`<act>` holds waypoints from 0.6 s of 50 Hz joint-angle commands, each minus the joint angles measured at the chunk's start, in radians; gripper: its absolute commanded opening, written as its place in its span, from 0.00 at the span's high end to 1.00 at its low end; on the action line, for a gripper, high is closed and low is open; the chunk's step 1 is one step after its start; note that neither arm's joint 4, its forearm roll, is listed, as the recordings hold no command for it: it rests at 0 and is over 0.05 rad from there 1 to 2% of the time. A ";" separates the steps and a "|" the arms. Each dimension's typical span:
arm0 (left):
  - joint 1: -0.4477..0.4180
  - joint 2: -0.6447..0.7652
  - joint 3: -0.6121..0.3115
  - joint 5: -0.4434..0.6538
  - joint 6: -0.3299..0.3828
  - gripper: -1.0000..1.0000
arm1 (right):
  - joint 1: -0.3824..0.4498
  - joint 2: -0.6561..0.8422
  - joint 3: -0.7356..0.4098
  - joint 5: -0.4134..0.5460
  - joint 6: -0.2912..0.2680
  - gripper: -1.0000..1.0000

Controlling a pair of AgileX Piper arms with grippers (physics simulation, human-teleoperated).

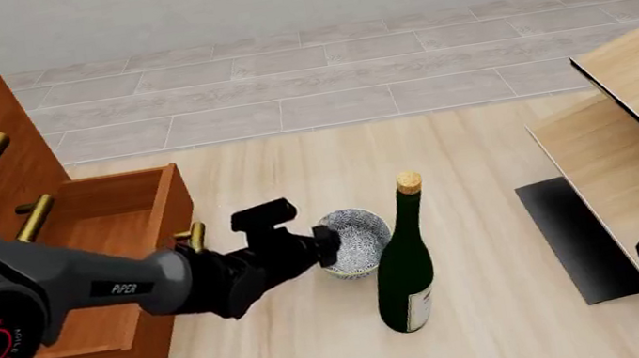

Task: Put the bowl on top of the cabinet.

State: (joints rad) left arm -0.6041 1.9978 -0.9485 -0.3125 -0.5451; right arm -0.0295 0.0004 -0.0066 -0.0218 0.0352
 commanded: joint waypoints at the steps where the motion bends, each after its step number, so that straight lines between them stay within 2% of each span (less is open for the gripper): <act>1: -0.003 0.010 0.002 -0.011 -0.001 0.00 | 0.000 0.000 -0.001 0.001 0.001 0.00; 12: 0.010 -0.002 0.009 -0.026 0.006 0.00 | -0.001 0.000 0.001 -0.001 0.003 0.00; 13: 0.018 -0.008 0.006 -0.022 0.024 1.00 | -0.002 0.000 0.002 -0.002 0.004 0.00; 19: 0.067 -0.012 -0.013 -0.004 0.048 1.00 | -0.001 0.000 0.002 -0.002 0.005 0.00; 30: 0.084 -0.014 -0.018 -0.001 0.047 1.00 | -0.005 0.000 -0.001 -0.001 0.009 0.00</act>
State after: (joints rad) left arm -0.5455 1.9909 -0.9591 -0.3164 -0.5084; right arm -0.0322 0.0004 -0.0074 -0.0225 0.0412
